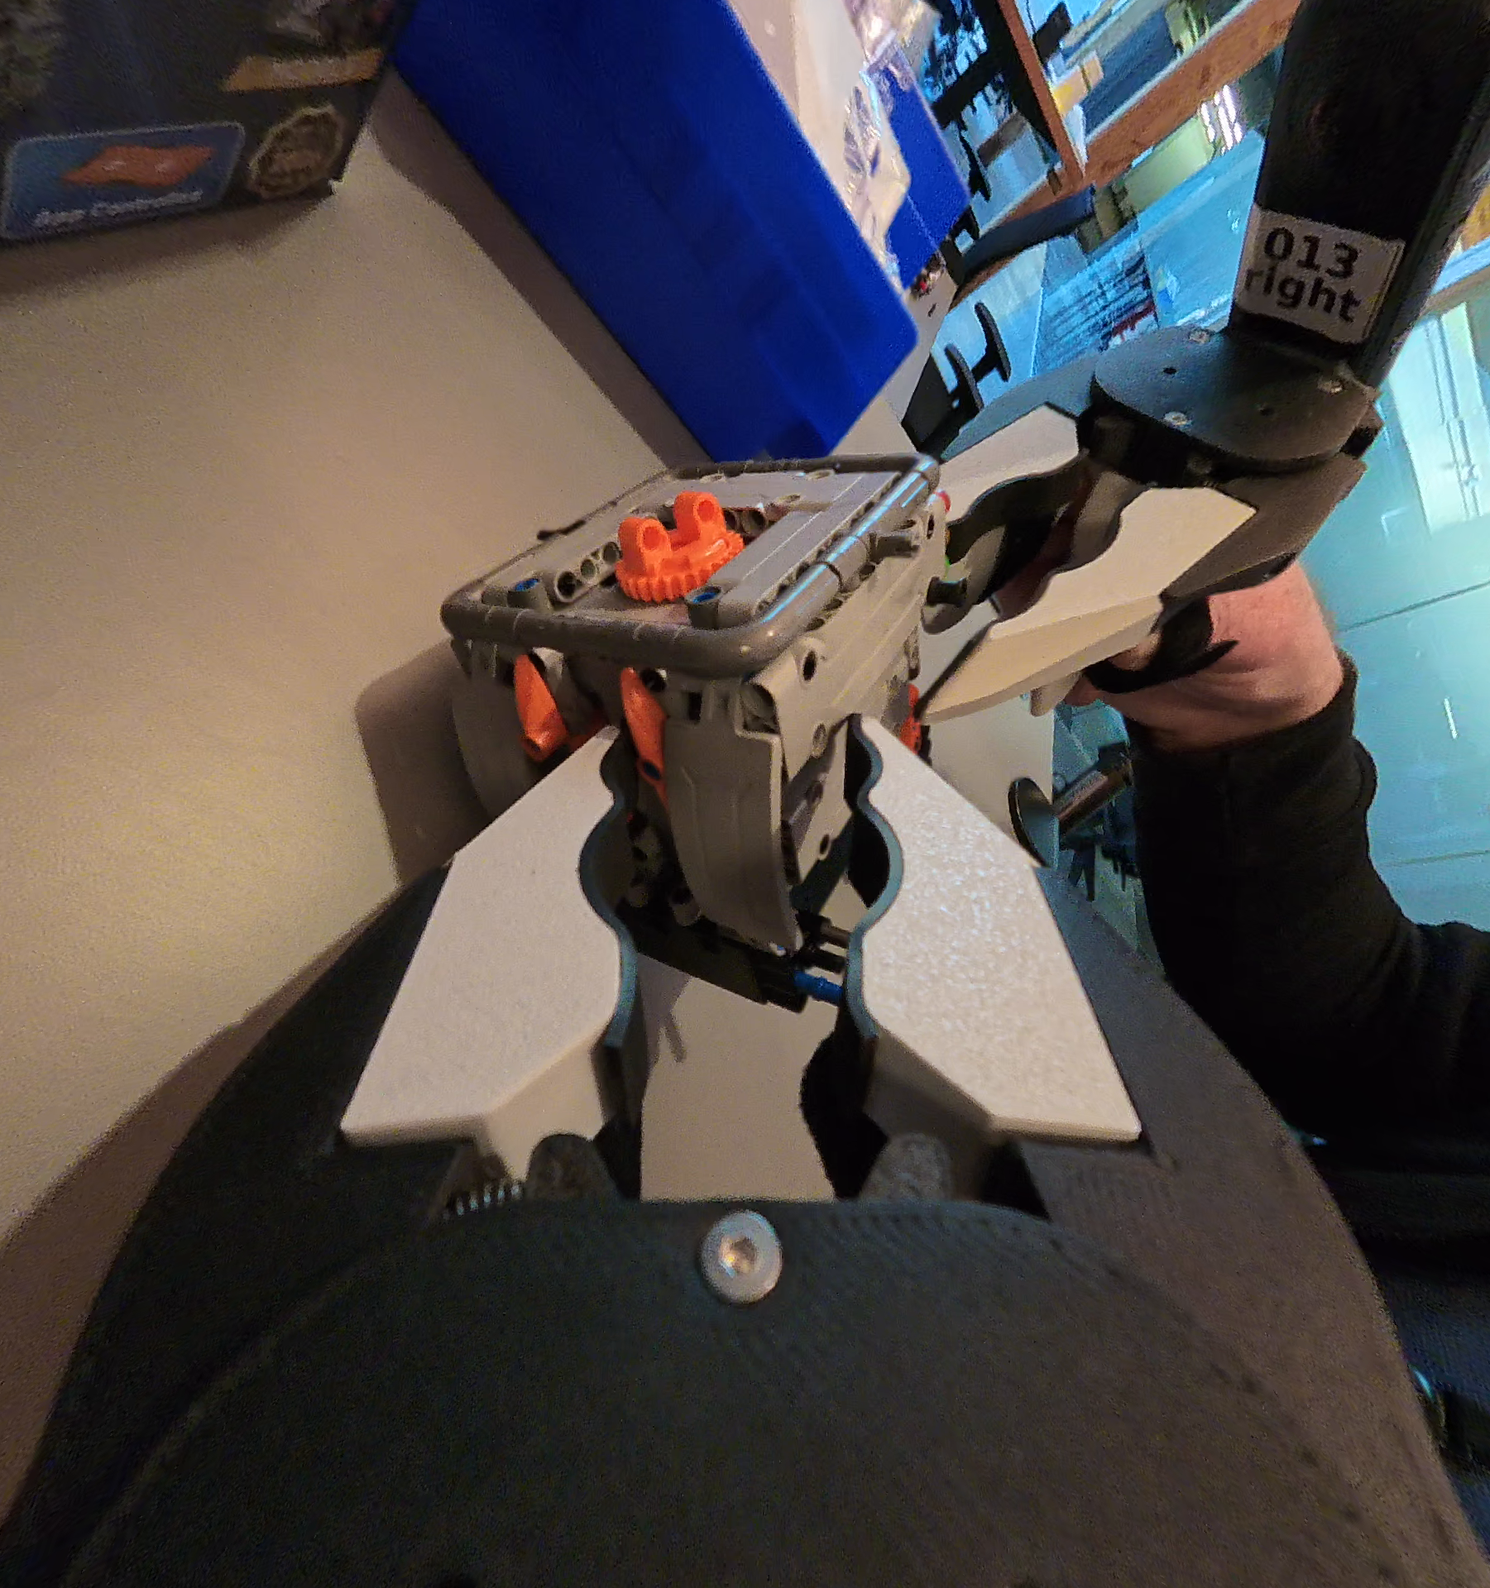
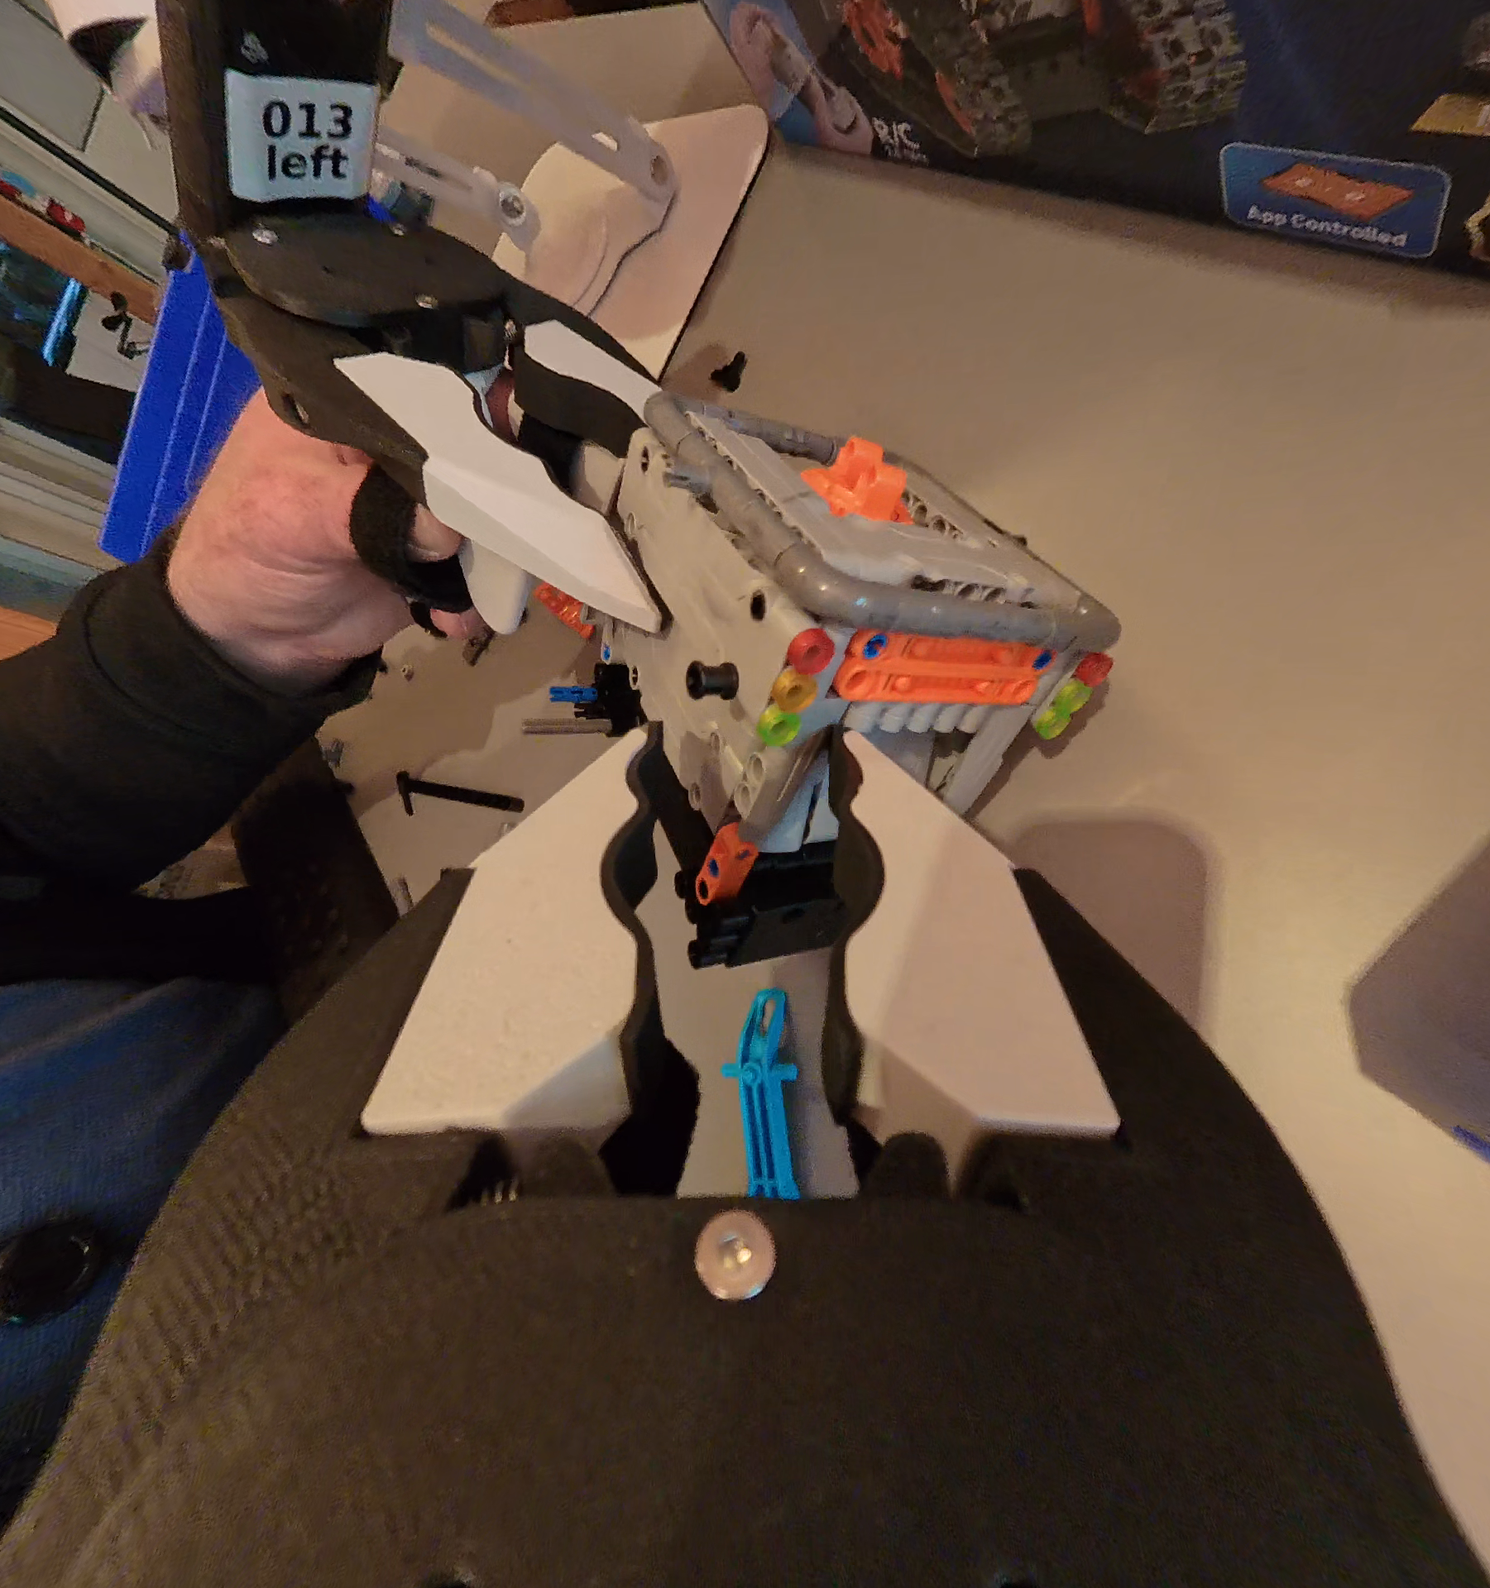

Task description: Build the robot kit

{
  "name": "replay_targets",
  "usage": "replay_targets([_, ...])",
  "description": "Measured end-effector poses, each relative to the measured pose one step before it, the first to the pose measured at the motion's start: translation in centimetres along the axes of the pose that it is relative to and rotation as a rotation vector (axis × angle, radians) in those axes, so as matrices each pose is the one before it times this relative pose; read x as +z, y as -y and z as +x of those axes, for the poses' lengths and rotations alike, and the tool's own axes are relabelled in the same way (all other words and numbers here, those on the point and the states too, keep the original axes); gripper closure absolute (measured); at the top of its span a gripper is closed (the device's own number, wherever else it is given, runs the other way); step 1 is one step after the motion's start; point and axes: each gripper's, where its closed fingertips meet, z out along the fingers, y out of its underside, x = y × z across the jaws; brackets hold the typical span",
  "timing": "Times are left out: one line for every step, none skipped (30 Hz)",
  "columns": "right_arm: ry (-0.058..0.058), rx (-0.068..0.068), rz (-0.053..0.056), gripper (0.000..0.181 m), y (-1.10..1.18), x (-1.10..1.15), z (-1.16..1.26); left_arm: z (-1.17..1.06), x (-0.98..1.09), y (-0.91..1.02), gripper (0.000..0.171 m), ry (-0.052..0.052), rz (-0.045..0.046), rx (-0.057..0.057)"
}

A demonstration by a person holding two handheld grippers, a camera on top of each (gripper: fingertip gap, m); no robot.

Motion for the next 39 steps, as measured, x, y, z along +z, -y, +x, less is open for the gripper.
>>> replay_targets([-0.0040,0.0016,0.0090,0.144,0.226,0.150,0.220,-0.383,0.134,0.129,0.125,0.0064,0.00586,-0.0064])
replay_targets([-0.0128,0.0003,0.0056,0.144,0.161,0.149,0.277,-0.306,0.162,0.113,0.126,0.0038,0.00454,-0.0032])
replay_targets([-0.0117,0.0041,0.0047,0.143,0.133,0.075,0.272,-0.136,0.114,0.181,0.125,-0.0041,0.00721,-0.0106])
replay_targets([-0.0076,0.0045,0.0049,0.143,0.108,0.050,0.265,-0.106,0.094,0.121,0.125,-0.0023,-0.00016,-0.0045])
replay_targets([-0.0039,0.0053,0.0049,0.143,0.078,0.074,0.257,-0.130,0.094,0.120,0.125,-0.0011,-0.00089,-0.0019])
replay_targets([-0.0047,0.0053,0.0001,0.143,0.006,0.123,0.269,-0.135,0.075,0.168,0.125,-0.0028,0.00265,-0.0069])
replay_targets([-0.0083,0.0016,-0.0007,0.142,-0.004,0.157,0.266,-0.186,0.104,0.192,0.124,-0.0006,0.00562,-0.0052])
replay_targets([-0.0055,0.0044,0.0002,0.139,0.022,0.159,0.172,-0.226,0.101,0.208,0.123,0.0043,0.00610,-0.0029])
replay_targets([-0.0009,0.0075,0.0010,0.139,0.022,0.143,0.133,-0.229,0.061,0.209,0.123,0.0082,0.00594,0.0022])
replay_targets([0.0061,0.0101,0.0049,0.138,0.045,0.099,0.112,-0.190,0.043,0.164,0.122,0.0075,0.00359,0.0049])
replay_targets([0.0170,0.0166,0.0067,0.139,0.052,0.072,0.069,-0.090,0.061,0.113,0.121,0.0000,0.00374,0.0009])
replay_targets([0.0206,0.0201,0.0046,0.138,0.009,0.073,0.054,-0.048,0.069,0.064,0.121,-0.0047,0.00343,-0.0038])
replay_targets([0.0144,0.0132,0.0053,0.138,0.031,0.039,0.041,-0.031,0.055,0.049,0.120,-0.0024,0.00238,0.0005])
replay_targets([0.0055,0.0023,0.0067,0.138,0.062,0.004,0.027,-0.014,-0.058,0.165,0.120,-0.0027,0.00829,0.0046])
replay_targets([0.0010,0.0031,0.0029,0.137,-0.008,0.001,0.016,0.007,-0.104,0.129,0.120,-0.0067,0.00657,0.0028])
replay_targets([0.0039,0.0065,0.0010,0.136,-0.040,0.015,-0.013,0.075,-0.166,0.201,0.119,-0.0136,0.01244,-0.0094])
replay_targets([0.0094,0.0053,0.0027,0.135,-0.029,-0.017,-0.073,0.174,-0.173,0.130,0.116,-0.0123,0.00754,-0.0033])
replay_targets([0.0029,0.0024,0.0076,0.135,0.017,-0.134,-0.015,0.091,-0.113,-0.040,0.114,0.0021,-0.00394,0.0064])
replay_targets([-0.0103,-0.0021,0.0077,0.133,0.032,-0.264,0.096,0.118,-0.102,-0.124,0.112,0.0054,-0.00515,0.0089])
replay_targets([-0.0089,-0.0037,0.0066,0.132,0.021,-0.309,0.028,0.335,-0.153,-0.130,0.109,-0.0052,-0.00308,0.0085])
replay_targets([0.0021,-0.0003,0.0076,0.132,0.032,-0.321,-0.105,0.279,-0.170,-0.252,0.106,-0.0034,-0.00841,0.0044])
replay_targets([-0.0011,0.0011,0.0059,0.131,-0.005,-0.317,-0.052,0.140,-0.165,-0.323,0.106,0.0036,-0.00975,0.0057])
replay_targets([-0.0122,-0.0056,0.0046,0.131,-0.044,-0.359,0.045,0.180,-0.203,-0.263,0.105,0.0038,-0.00236,0.0081])
replay_targets([-0.0102,-0.0091,0.0045,0.131,-0.060,-0.370,-0.046,0.380,-0.282,-0.253,0.104,-0.0049,0.00122,0.0102])
replay_targets([-0.0046,-0.0064,0.0041,0.131,-0.095,-0.344,-0.151,0.443,-0.333,-0.241,0.104,-0.0109,0.00413,0.0064])
replay_targets([-0.0129,-0.0130,0.0037,0.131,-0.130,-0.313,-0.103,0.298,-0.395,-0.155,0.103,-0.0043,0.00907,-0.0022])
replay_targets([-0.0219,-0.0209,0.0011,0.131,-0.184,-0.303,-0.047,0.328,-0.431,-0.163,0.103,-0.0046,0.01133,-0.0019])
replay_targets([-0.0157,-0.0174,0.0000,0.131,-0.250,-0.277,-0.157,0.353,-0.509,-0.259,0.103,-0.0026,0.00845,0.0005])
replay_targets([-0.0009,-0.0147,0.0065,0.131,-0.226,-0.271,-0.324,0.345,-0.622,-0.133,0.104,-0.0017,0.02465,0.0069])
replay_targets([-0.0048,-0.0164,0.0117,0.132,-0.254,-0.351,-0.265,0.368,-0.637,-0.168,0.105,-0.0033,0.03094,0.0028])
replay_targets([-0.0280,-0.0152,0.0007,0.132,-0.454,-0.477,0.106,0.573,-0.636,-0.398,0.105,-0.0125,0.01654,0.0043])
replay_targets([-0.0303,-0.0147,-0.0063,0.134,-0.557,-0.572,0.163,0.560,-0.704,-0.493,0.105,-0.0052,0.00751,0.0109])
replay_targets([-0.0203,-0.0158,0.0064,0.136,-0.378,-0.671,-0.056,0.517,-0.851,-0.370,0.107,0.0075,0.01740,0.0249])
replay_targets([-0.0144,-0.0271,0.0187,0.141,-0.148,-0.749,-0.400,0.654,-0.867,-0.563,0.110,0.0037,0.00346,0.0344])
replay_targets([-0.0030,-0.0450,0.0101,0.146,-0.191,-0.632,-0.892,0.629,-0.892,-0.808,0.114,0.0055,-0.02037,0.0348])
replay_targets([0.0113,-0.0507,-0.0154,0.149,-0.450,-0.238,-1.337,0.322,-1.044,-0.601,0.118,0.0269,-0.00943,0.0346])
replay_targets([0.0223,-0.0448,-0.0279,0.149,-0.547,0.215,-1.613,0.611,-1.202,-0.325,0.123,0.0059,0.00581,0.0344])
replay_targets([0.0363,-0.0385,-0.0268,0.149,-0.489,0.643,-1.854,0.624,-1.186,-0.382,0.126,-0.0022,-0.00584,0.0185])
replay_targets([0.0453,-0.0396,-0.0243,0.149,-0.432,0.939,-1.928,0.175,-1.007,-0.826,0.127,0.0213,-0.03592,0.0113])
